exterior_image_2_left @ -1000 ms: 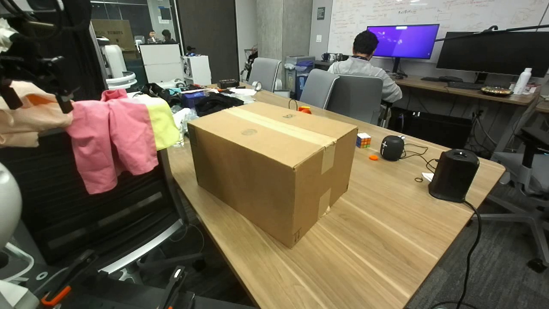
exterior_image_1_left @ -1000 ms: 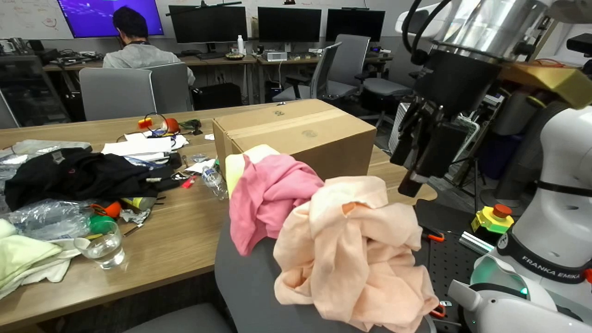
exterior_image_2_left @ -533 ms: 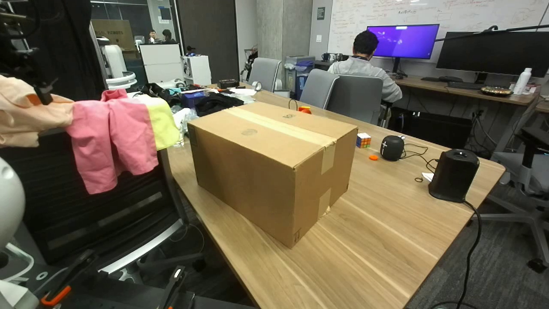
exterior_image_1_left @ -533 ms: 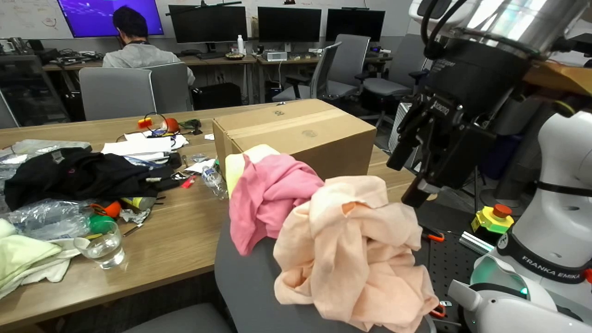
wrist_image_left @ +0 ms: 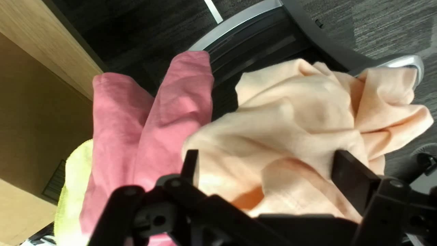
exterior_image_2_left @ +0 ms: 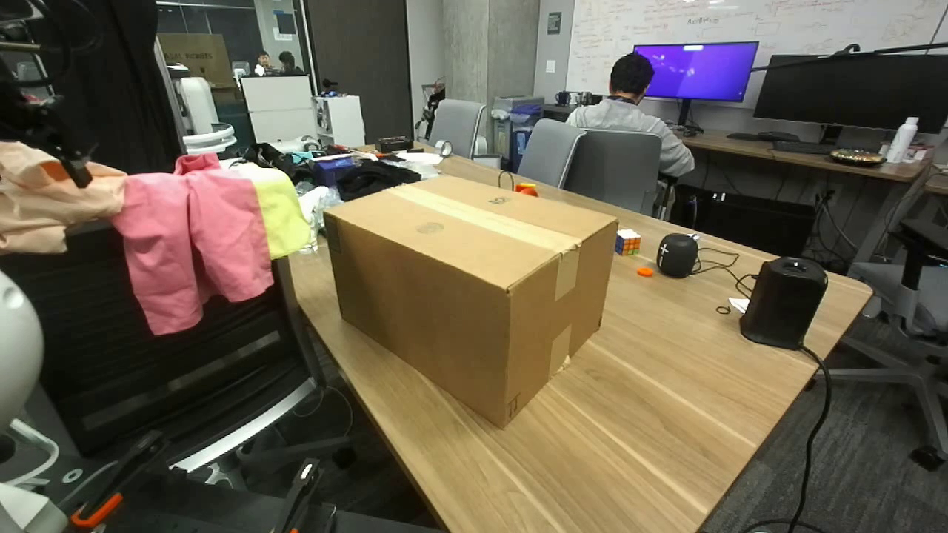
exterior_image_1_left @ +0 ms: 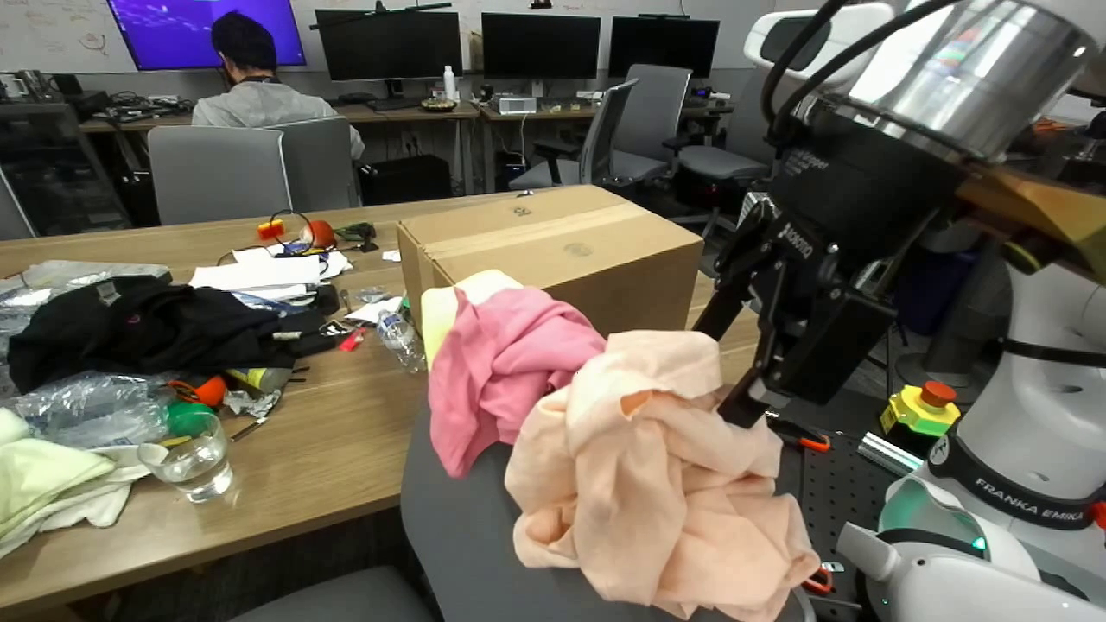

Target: Move the clothes from the chair headrest to the box

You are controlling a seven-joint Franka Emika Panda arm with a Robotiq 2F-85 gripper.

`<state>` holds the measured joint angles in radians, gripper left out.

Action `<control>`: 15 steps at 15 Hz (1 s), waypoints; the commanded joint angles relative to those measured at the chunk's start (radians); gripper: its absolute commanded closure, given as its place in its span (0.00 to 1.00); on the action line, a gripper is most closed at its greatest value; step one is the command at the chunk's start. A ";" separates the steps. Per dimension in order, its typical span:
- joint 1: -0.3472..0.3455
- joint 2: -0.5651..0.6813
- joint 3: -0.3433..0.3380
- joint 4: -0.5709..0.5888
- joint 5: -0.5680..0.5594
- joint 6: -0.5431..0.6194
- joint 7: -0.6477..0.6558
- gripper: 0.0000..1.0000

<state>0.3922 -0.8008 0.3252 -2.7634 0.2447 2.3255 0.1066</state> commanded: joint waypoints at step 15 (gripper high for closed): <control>0.073 0.078 0.020 -0.002 0.002 0.024 0.017 0.00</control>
<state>0.4639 -0.7412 0.3413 -2.7663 0.2476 2.3379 0.1122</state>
